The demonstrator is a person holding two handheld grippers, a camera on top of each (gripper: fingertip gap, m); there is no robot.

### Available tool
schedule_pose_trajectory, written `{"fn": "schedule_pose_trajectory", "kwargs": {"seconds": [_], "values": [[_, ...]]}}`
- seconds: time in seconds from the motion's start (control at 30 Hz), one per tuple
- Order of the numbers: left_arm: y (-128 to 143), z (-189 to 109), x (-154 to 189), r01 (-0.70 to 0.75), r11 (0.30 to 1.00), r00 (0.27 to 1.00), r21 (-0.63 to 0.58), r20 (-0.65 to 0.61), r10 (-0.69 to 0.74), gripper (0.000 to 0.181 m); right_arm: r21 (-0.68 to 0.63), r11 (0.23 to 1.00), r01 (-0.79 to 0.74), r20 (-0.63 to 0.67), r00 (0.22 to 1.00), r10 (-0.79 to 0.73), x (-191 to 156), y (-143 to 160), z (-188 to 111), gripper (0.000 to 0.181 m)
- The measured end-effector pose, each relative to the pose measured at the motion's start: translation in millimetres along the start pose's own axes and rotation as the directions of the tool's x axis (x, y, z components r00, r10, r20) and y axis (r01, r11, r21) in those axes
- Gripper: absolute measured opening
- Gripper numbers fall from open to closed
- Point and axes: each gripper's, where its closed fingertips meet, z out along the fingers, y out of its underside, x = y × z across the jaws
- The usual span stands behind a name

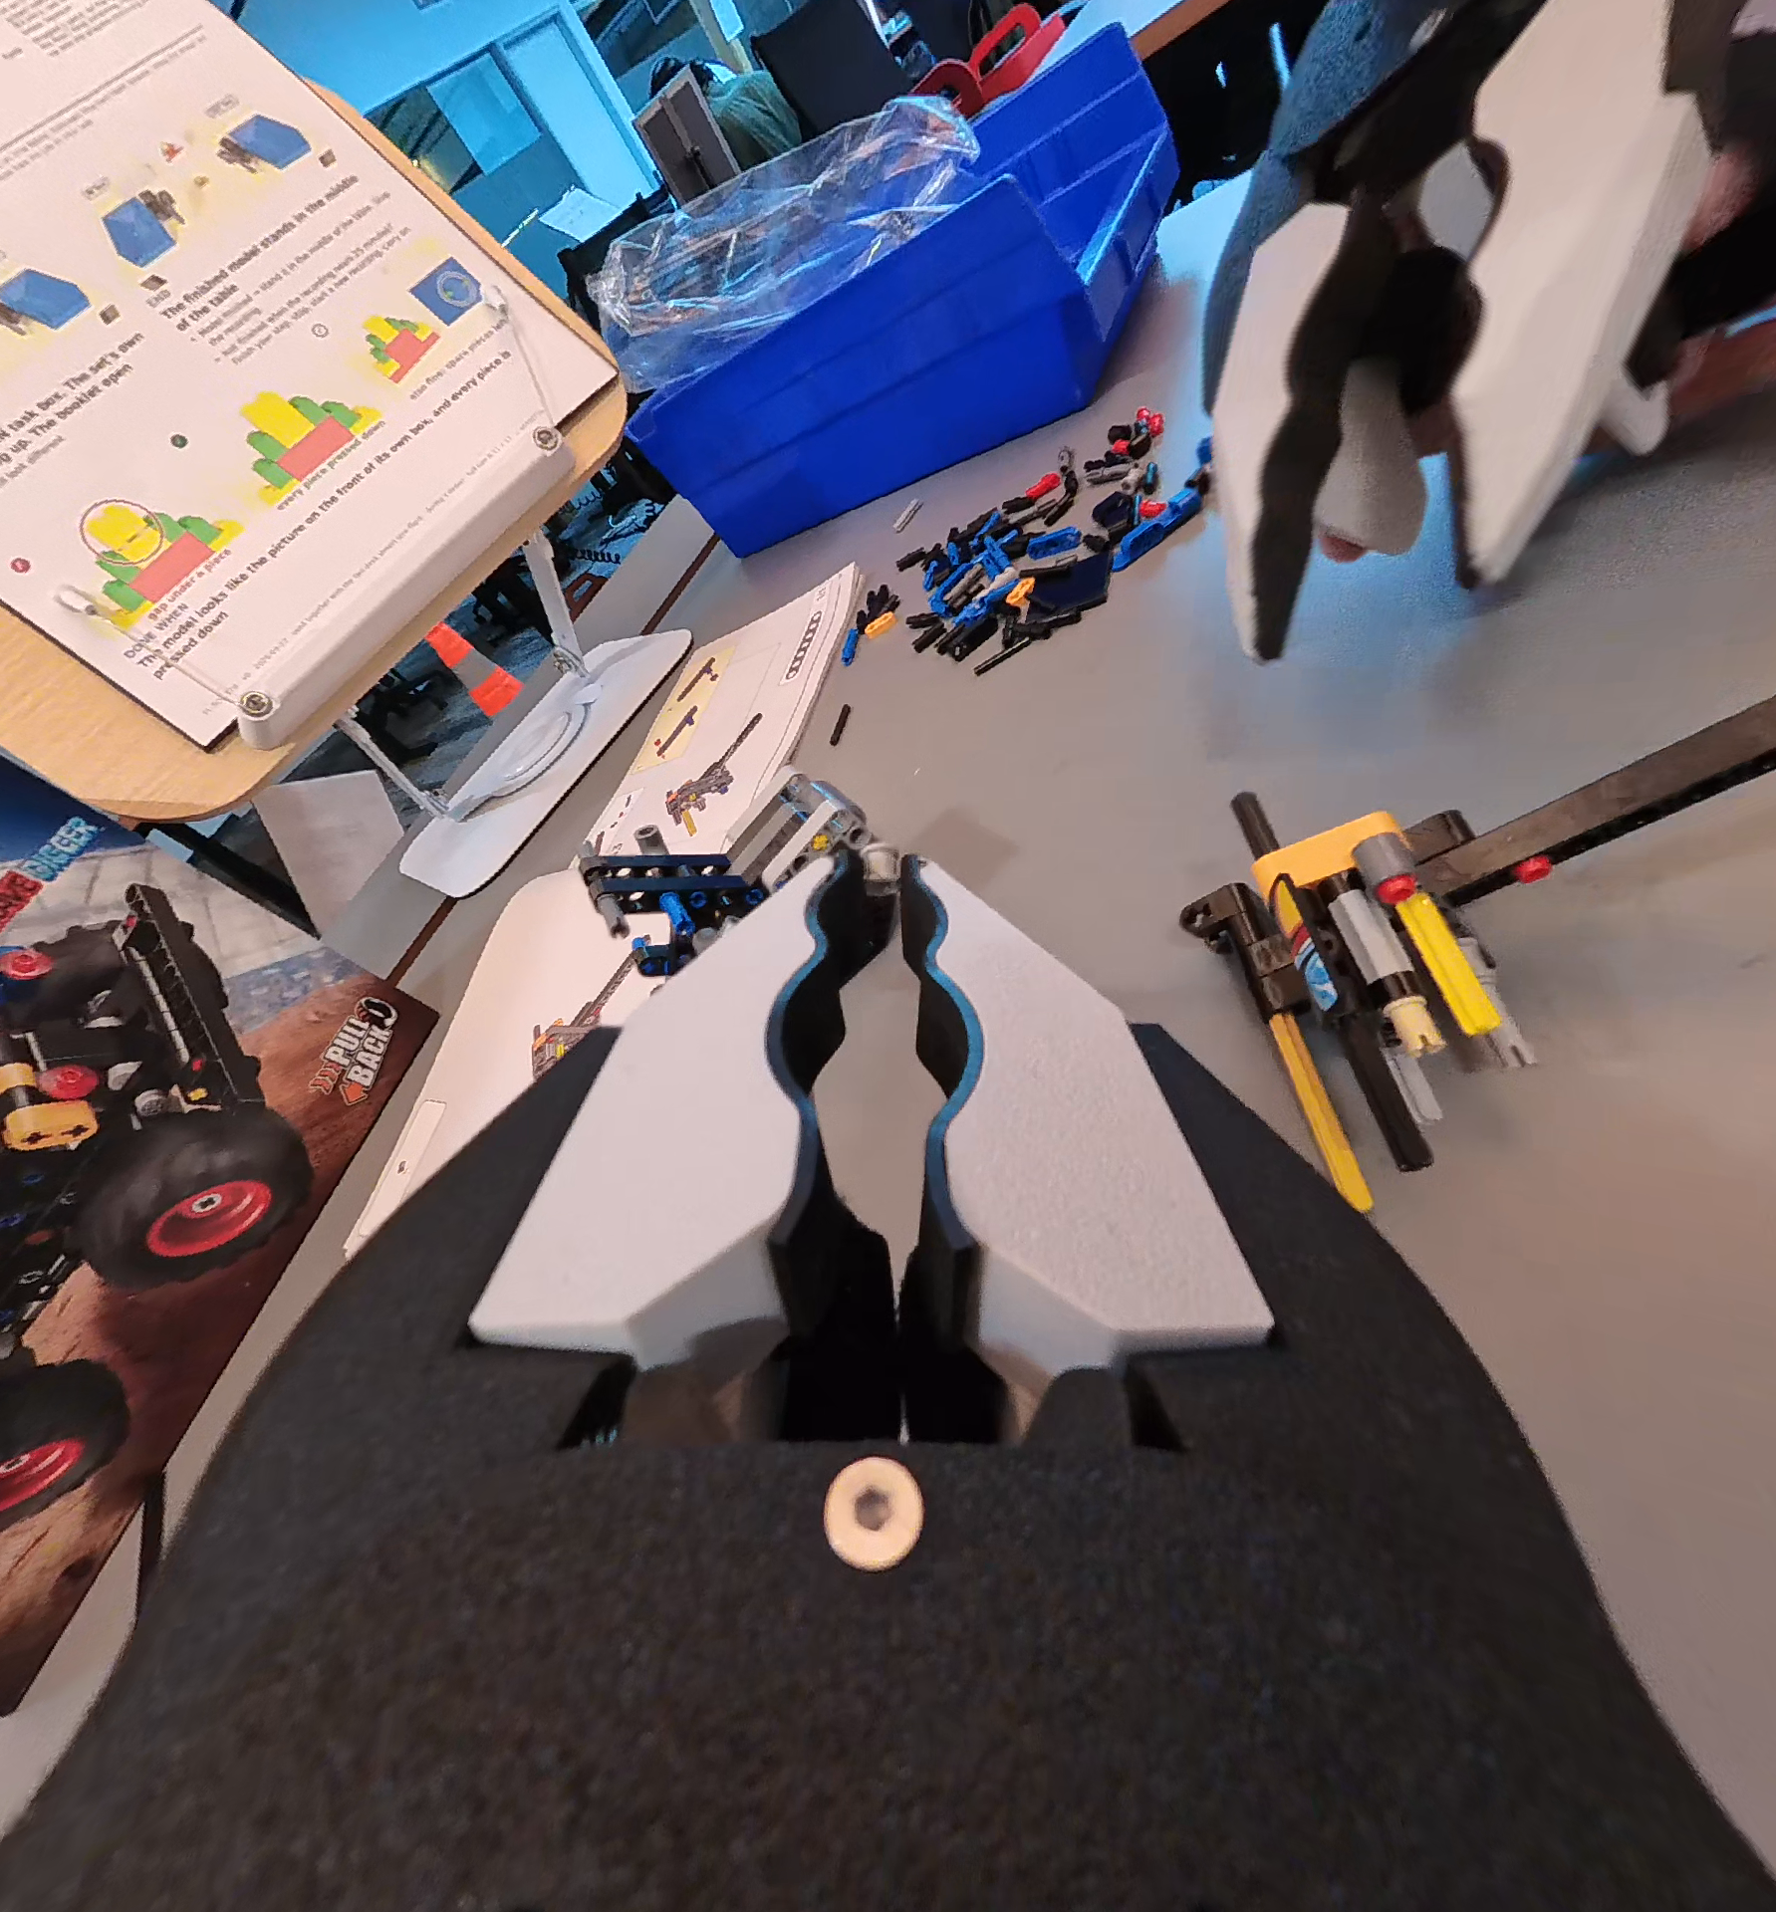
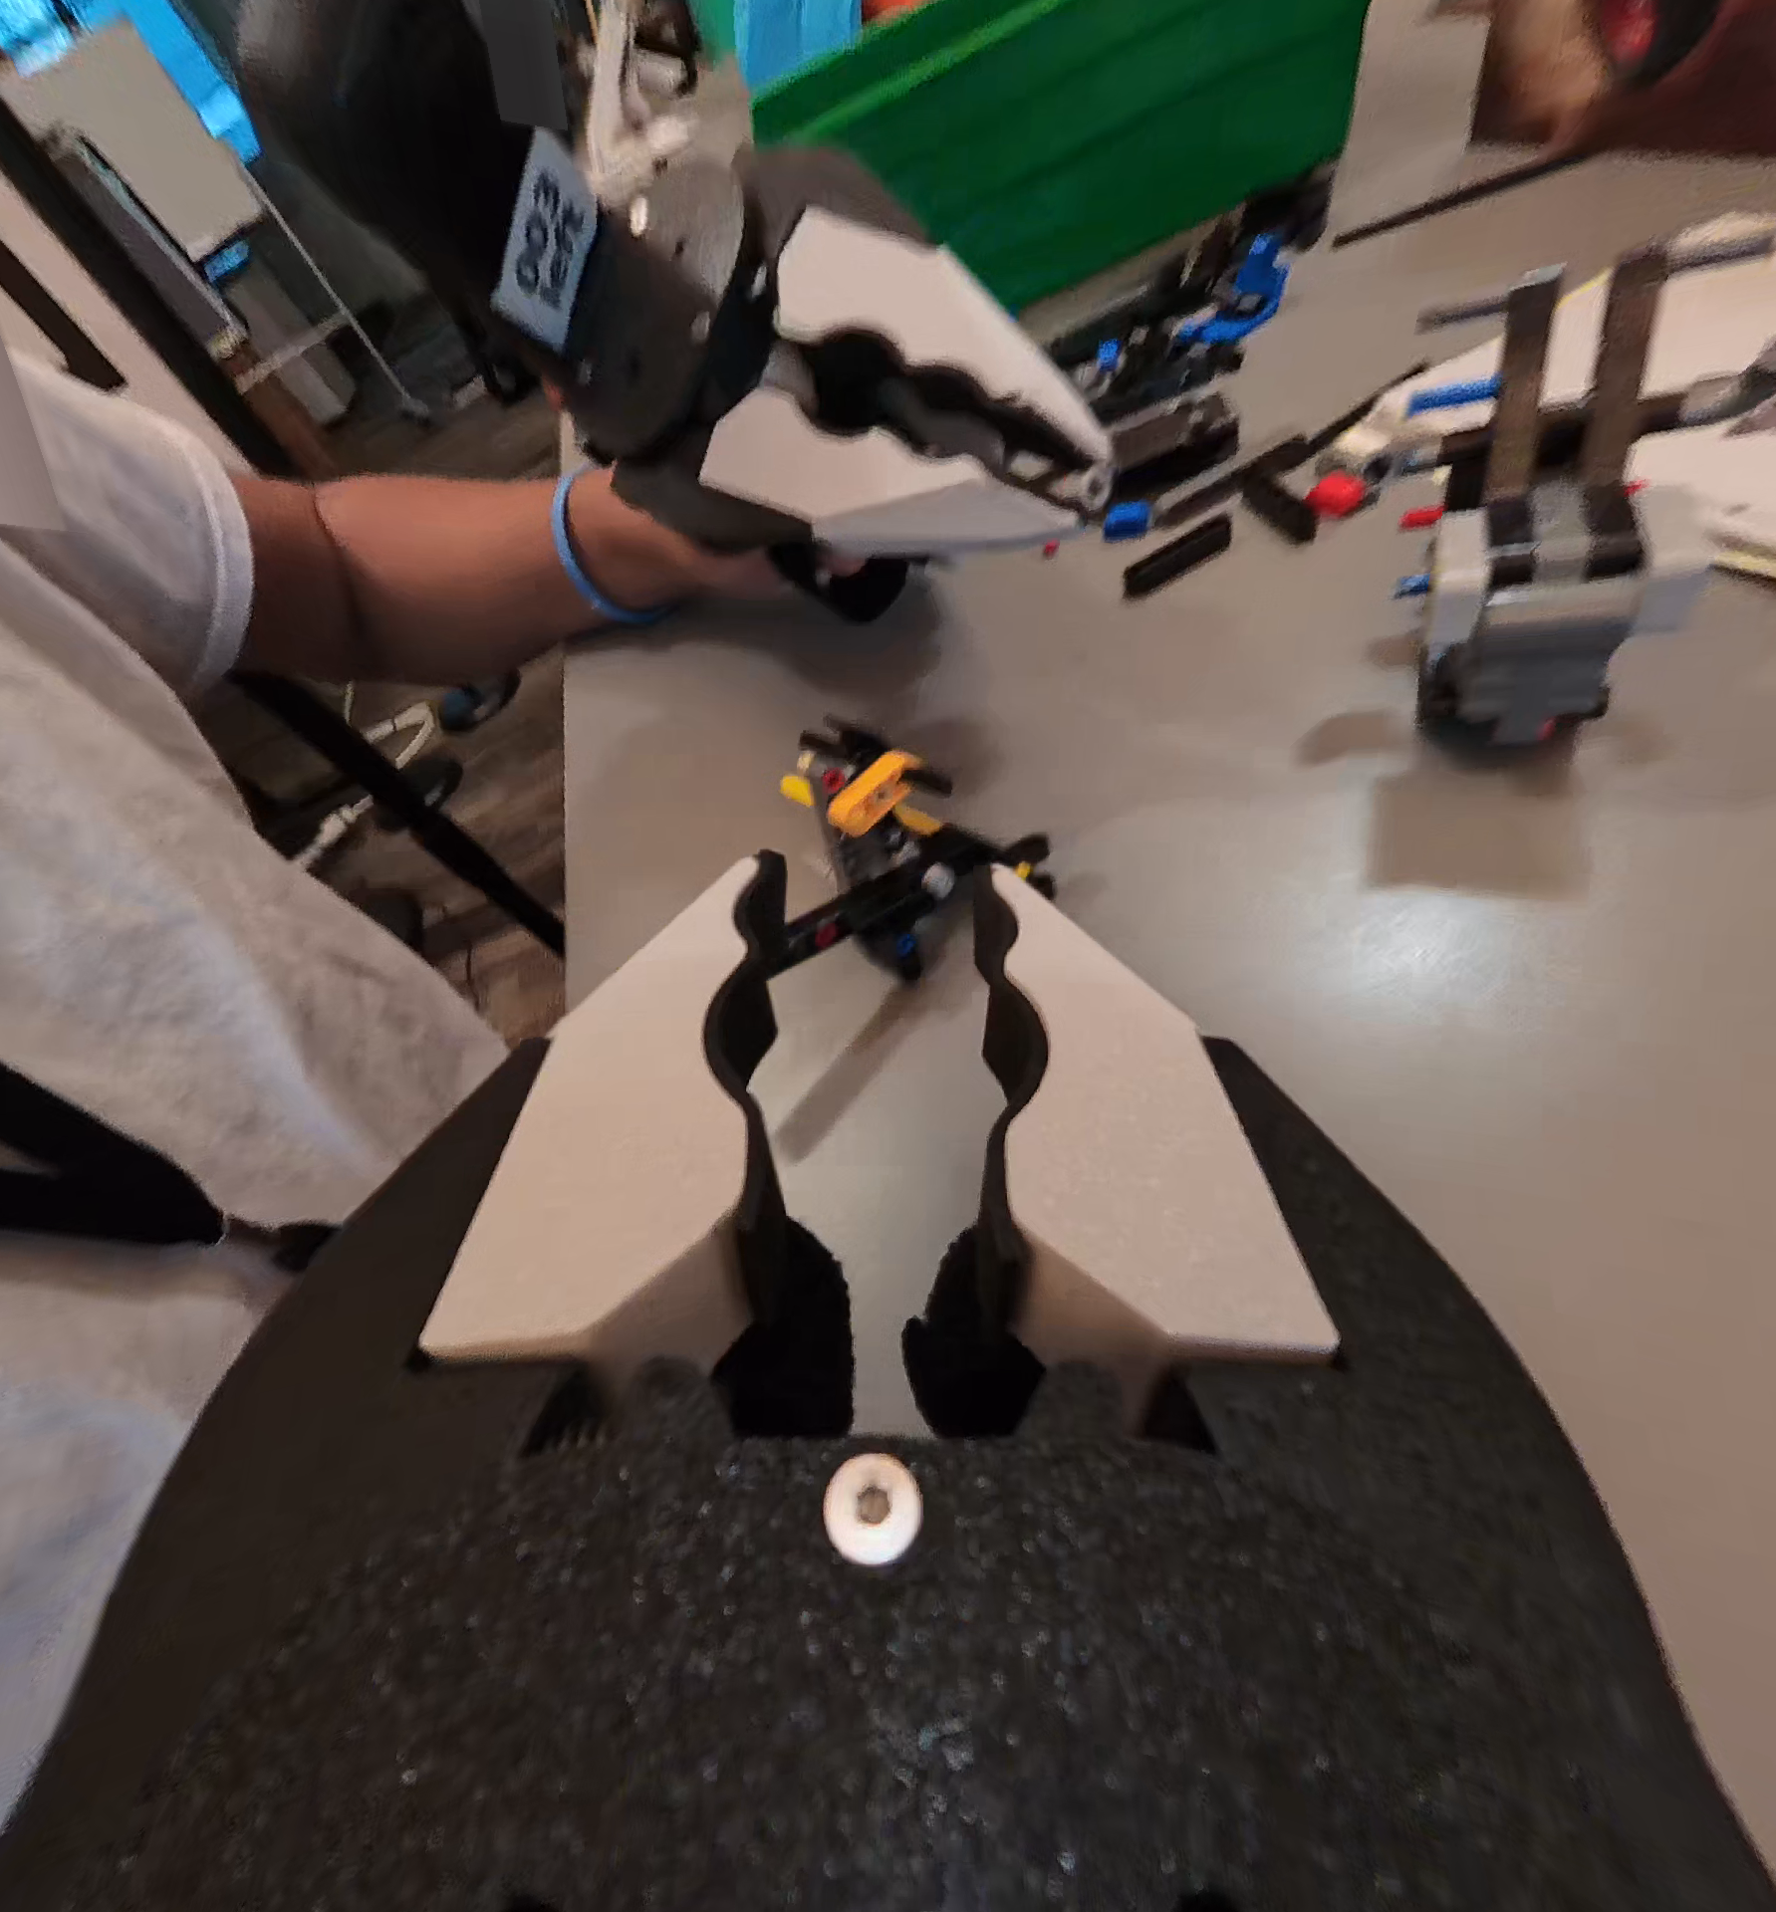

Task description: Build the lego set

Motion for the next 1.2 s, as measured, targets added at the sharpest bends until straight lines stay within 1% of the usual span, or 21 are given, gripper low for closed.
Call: {"fn": "schedule_pose_trajectory", "kwargs": {"seconds": [0.1, 0.17, 0.27, 0.37, 0.57, 0.73, 0.97, 1.2], "values": [[3.3, 0.0, -4.1, 0.008, 1.0, 1.0, -0.009, 0.011, -0.008, 0.005, 0.129, 0.991, -0.029, 0.032, 0.999, 0.025, 4.0, -16.7, -1.3, 0.032], [4.9, 0.2, -6.3, 0.016, 1.0, 1.0, -0.012, 0.015, -0.015, 0.005, 0.196, 0.98, -0.031, 0.028, 0.999, 0.026, 6.1, -24.3, -7.2, 0.03], [5.8, 1.5, -7.9, 0.031, 0.999, 0.999, -0.011, 0.012, -0.031, 0.005, 0.266, 0.964, 0.017, -0.039, 0.999, -0.007, 12.5, -34.5, -20.6, 0.024], [5.9, 3.7, -6.3, 0.038, 0.999, 0.999, -0.012, 0.001, -0.038, 0.005, 0.299, 0.954, 0.029, -0.096, 0.995, 0.0, 22.0, -39.0, -28.5, 0.023], [7.8, 9.9, -1.9, 0.028, 0.999, 0.999, -0.023, -0.019, -0.029, 0.005, 0.292, 0.956, 0.037, -0.151, 0.989, 0.008, 32.9, -39.4, -29.7, 0.02], [11.8, 14.0, -1.3, 0.044, 0.999, 0.998, -0.031, -0.035, -0.045, 0.005, 0.26, 0.963, 0.076, -0.202, 0.979, -0.023, 37.8, -37.9, -26.3, 0.019], [11.3, 13.7, -3.6, 0.05, 0.998, 0.998, -0.029, -0.03, -0.051, 0.005, 0.213, 0.973, 0.092, -0.224, 0.974, -0.043, 39.8, -32.2, -20.3, 0.016], [8.4, 13.9, -0.9, 0.036, 0.999, 0.999, -0.024, -0.035, -0.037, 0.005, 0.21, 0.974, 0.087, -0.224, 0.974, -0.039, 40.6, -31.4, -19.9, 0.016]]}}
